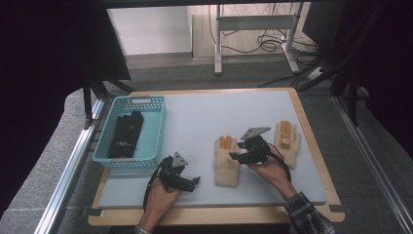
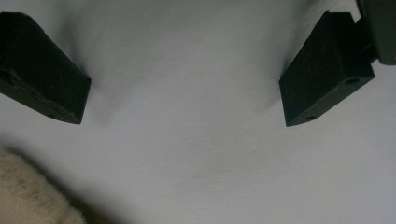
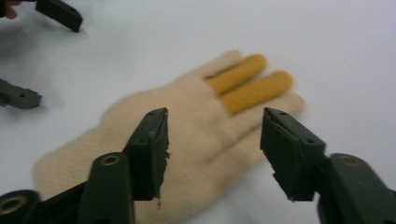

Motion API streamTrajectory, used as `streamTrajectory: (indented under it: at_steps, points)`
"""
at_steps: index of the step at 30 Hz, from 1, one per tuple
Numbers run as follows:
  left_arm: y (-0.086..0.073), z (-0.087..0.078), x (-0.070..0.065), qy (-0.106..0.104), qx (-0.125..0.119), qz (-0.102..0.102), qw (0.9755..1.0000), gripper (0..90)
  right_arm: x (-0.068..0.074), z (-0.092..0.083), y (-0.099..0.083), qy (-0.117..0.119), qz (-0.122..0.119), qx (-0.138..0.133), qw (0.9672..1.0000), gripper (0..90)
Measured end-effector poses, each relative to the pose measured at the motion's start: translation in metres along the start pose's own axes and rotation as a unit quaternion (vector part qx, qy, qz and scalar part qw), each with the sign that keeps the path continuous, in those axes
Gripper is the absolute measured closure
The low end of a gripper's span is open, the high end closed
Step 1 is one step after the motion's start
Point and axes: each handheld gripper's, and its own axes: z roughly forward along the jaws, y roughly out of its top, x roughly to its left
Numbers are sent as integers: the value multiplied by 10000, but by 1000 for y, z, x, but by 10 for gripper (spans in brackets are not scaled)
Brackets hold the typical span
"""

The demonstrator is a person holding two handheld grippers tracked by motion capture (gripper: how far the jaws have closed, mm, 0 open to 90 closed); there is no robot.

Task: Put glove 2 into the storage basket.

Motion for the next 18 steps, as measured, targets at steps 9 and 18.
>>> streamTrajectory:
  at_steps: [9, 18]
  points:
    - [0, 0, 0, 2, -5, -8, 10000, 23, -34, -22, -18, -383, 395, -117, 9984, 604]
    - [0, 0, 0, 1, 0, -2, 10000, 23, -75, -65, -45, -1096, 882, -237, 9898, 696]
